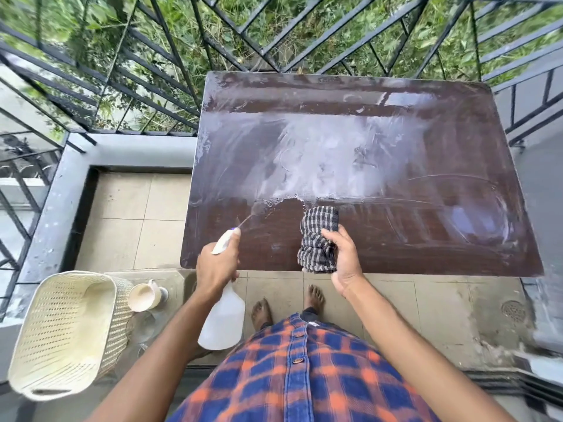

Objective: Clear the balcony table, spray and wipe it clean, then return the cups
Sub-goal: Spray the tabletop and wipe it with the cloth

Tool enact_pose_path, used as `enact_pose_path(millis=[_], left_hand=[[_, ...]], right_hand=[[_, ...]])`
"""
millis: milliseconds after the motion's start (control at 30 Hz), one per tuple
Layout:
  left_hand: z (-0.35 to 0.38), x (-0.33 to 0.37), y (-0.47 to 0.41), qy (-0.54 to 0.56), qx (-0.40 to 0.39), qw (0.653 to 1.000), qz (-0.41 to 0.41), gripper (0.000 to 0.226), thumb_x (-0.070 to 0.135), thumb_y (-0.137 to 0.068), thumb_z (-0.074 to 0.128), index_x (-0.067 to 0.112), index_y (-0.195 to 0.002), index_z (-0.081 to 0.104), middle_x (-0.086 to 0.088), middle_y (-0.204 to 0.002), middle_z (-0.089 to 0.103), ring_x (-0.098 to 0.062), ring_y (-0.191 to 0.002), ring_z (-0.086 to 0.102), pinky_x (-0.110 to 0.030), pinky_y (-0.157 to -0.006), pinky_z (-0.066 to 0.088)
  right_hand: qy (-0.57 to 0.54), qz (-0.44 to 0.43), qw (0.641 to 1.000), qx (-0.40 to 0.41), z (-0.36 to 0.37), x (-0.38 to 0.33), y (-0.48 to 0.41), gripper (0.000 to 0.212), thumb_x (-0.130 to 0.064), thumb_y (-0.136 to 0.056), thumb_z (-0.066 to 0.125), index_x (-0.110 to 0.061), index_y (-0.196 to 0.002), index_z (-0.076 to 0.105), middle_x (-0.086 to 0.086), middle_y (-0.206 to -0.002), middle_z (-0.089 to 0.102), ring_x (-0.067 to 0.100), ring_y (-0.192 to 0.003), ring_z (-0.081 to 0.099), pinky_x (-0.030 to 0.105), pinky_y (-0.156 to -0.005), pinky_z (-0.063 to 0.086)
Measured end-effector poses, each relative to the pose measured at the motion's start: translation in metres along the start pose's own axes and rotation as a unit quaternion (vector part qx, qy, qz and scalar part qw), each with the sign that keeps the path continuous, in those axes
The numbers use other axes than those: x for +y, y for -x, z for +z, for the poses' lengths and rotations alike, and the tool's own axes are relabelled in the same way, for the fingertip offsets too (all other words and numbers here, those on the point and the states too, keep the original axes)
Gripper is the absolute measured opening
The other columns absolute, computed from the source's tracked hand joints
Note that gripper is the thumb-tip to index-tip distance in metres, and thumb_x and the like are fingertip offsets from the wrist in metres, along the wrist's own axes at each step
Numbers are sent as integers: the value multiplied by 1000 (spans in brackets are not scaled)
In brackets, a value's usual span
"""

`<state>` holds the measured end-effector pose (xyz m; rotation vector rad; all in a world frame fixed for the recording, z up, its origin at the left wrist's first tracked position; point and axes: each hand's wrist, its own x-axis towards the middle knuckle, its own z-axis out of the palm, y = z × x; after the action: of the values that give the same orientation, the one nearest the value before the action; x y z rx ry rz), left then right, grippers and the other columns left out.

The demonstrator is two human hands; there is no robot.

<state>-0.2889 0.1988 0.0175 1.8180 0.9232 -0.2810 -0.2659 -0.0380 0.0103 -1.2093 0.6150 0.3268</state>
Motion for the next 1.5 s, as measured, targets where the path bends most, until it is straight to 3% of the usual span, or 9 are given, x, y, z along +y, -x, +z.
enact_pose_path(millis=[167, 333, 433, 700, 933, 1033, 1167, 1300, 1500], left_hand=[[-26, -6, -2, 66, 63, 996, -24, 51, 57, -97, 59, 11, -78, 69, -8, -72, 71, -19, -46, 60, -27, -48, 51], [-48, -14, -4, 59, 135, 989, -27, 56, 68, -93, 55, 15, -77, 63, -12, -70, 70, -33, -58, 67, -50, -71, 60], [-55, -8, -5, 79, 171, 982, -32, 49, 60, -96, 58, 18, -72, 57, -9, -67, 63, -33, -65, 64, -41, -69, 55], [-41, 1, -14, 80, 113, 990, -16, 53, 60, -94, 61, 11, -75, 69, -6, -65, 72, -13, -35, 53, -27, -50, 47], [-16, 18, -17, 59, -9, 998, 7, 52, 61, -92, 60, 14, -74, 73, -1, -71, 77, -21, -40, 56, -31, -61, 49], [-2, 25, -14, 38, -56, 998, 15, 58, 64, -85, 63, 8, -75, 73, -3, -62, 72, -21, -46, 56, -31, -56, 48], [16, 36, -10, 46, -74, 996, 29, 44, 60, -84, 68, 17, -77, 77, -2, -59, 69, -20, -51, 59, -31, -54, 49], [35, 46, -8, 35, -128, 990, 41, 46, 56, -92, 65, 14, -79, 77, -4, -73, 77, -22, -48, 57, -30, -50, 47], [59, 59, -3, 52, -76, 995, 42, 54, 57, -89, 68, 7, -68, 68, 1, -53, 60, -15, -41, 51, -27, -50, 44]], right_hand=[[26, 9, 999, -34, 18, -2, 3, 21, -14, -87, 63, -15, -108, 67, -6, -89, 75, 8, -78, 70, 23, -62, 55], [64, 23, 996, -66, 32, 0, 2, 41, -27, -73, 66, -15, -111, 66, -2, -93, 75, 13, -83, 70, 28, -65, 56], [73, 24, 994, -81, 39, 0, 1, 39, -28, -73, 66, -17, -110, 67, -4, -94, 75, 11, -83, 70, 26, -66, 55], [73, 23, 992, -98, 48, -2, -1, 32, -25, -77, 68, -18, -108, 68, -1, -95, 76, 14, -84, 71, 30, -67, 57], [52, 14, 997, -56, 41, -8, -8, 18, -10, -91, 62, -16, -107, 67, -2, -88, 74, 15, -80, 69, 25, -61, 55], [30, 15, 999, -29, 37, -19, -5, 17, -1, -95, 56, -17, -98, 61, -10, -78, 65, -3, -63, 65, 12, -50, 49], [-17, 4, 1000, -20, 39, -38, 7, 34, -2, -96, 55, -4, -130, 55, -11, -82, 57, -4, -65, 54, 7, -45, 44], [-14, -14, 1000, 15, 18, -29, -8, 13, -10, -88, 64, -19, -98, 64, -7, -77, 71, 11, -74, 63, 17, -56, 52], [-18, -12, 999, 25, 3, -33, -12, 26, -23, -73, 68, -18, -99, 68, 0, -88, 73, 17, -81, 67, 33, -72, 55]])
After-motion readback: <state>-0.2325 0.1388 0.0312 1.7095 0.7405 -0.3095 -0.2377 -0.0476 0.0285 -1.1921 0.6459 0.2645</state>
